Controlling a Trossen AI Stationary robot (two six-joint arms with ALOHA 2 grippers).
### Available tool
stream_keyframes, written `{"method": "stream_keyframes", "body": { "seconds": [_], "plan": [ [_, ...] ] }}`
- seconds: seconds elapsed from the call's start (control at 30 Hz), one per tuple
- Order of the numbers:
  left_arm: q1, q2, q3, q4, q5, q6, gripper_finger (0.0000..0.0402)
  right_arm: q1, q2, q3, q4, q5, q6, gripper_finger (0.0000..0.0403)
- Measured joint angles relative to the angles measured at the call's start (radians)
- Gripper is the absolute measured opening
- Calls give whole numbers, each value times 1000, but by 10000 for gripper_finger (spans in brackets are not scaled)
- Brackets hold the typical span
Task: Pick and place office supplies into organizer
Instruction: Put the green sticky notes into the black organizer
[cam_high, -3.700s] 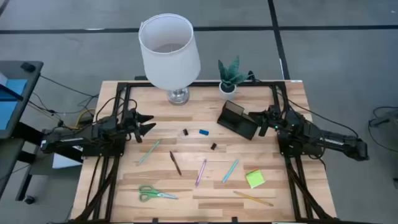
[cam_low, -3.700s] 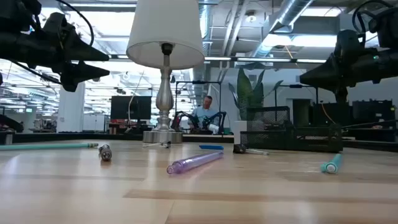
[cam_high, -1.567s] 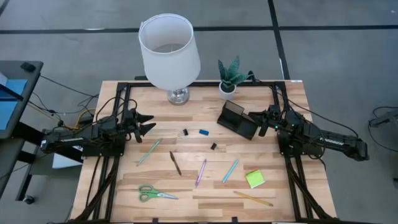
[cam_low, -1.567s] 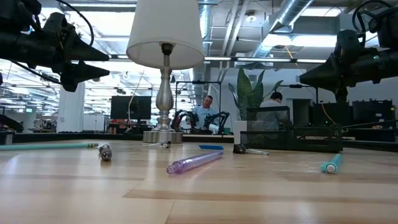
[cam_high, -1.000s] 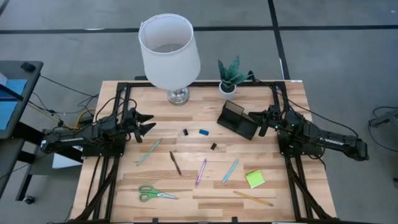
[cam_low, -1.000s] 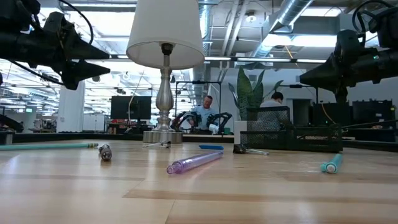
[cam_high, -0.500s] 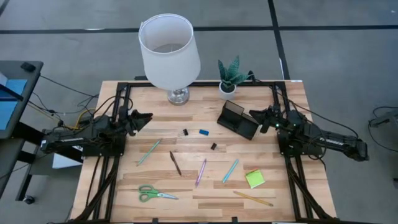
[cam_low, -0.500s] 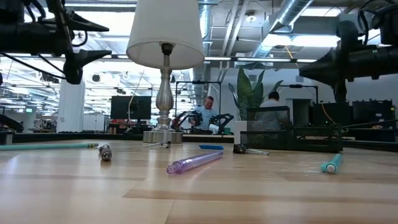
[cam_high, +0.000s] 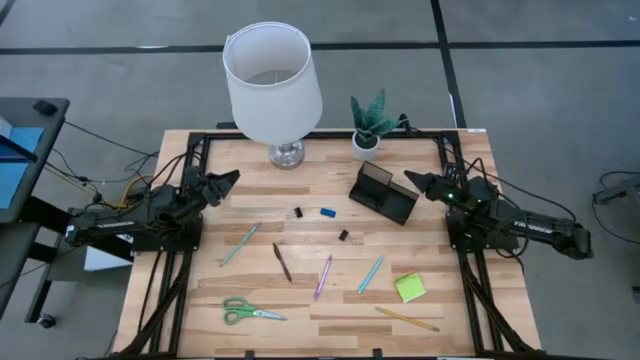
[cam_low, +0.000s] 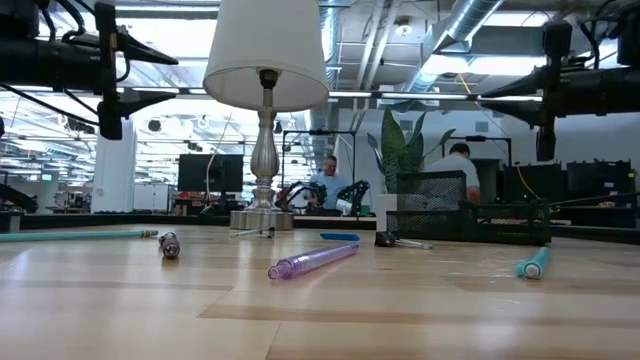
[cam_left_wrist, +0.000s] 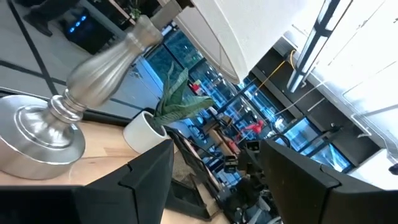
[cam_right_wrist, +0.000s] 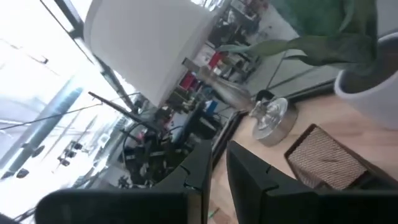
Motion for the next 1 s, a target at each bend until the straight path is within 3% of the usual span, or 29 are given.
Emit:
{"method": "stream_keyframes", "body": {
  "seconds": [0.1,0.23,0.37,0.43,0.53,0.67,0.73,0.87,1.0],
  "plan": [
    [0,0,0,-1,0,1,231,-8,0,0,51,-23,-20,44],
    [0,0,0,-1,11,1,231,-5,1,27,280,-178,-183,44],
    [0,0,0,-7,40,1,231,42,3,221,355,-312,-423,44],
    [0,0,1,-15,44,0,231,79,45,362,201,-343,-541,44],
    [0,0,1,-26,44,-13,231,144,173,608,-183,-332,-637,44],
    [0,0,1,-28,45,-24,231,233,408,877,-774,-329,-670,44],
    [0,0,1,-30,45,-24,231,280,534,979,-982,-338,-670,45],
    [0,0,1,-56,44,-25,231,388,726,1071,-1298,-380,-649,60],
    [0,0,2,-92,42,-26,231,489,911,1073,-1395,-450,-649,85]
  ]
}}
